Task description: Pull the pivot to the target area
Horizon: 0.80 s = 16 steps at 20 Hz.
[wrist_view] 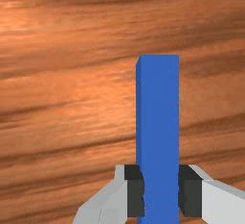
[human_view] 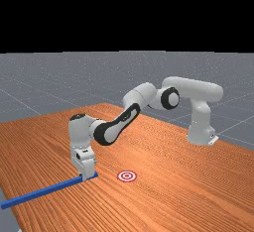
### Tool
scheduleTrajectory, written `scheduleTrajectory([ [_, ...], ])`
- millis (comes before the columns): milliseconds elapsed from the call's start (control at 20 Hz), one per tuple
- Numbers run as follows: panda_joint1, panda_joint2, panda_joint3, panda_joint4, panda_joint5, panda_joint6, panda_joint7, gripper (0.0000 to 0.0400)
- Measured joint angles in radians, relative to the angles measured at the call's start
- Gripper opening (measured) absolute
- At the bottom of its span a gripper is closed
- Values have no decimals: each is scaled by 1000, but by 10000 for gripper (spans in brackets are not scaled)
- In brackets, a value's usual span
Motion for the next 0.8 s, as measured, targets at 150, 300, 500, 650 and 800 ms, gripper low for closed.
scheduleTrajectory([
  [150,2,25,3,48,-3,-26,-43,96],
  [300,20,-32,-65,-61,42,59,366,122],
  [500,16,-37,-76,-71,50,73,440,119],
  [650,82,-91,-143,-166,85,123,767,128],
  [800,213,-110,-164,-199,90,141,1024,126],
])
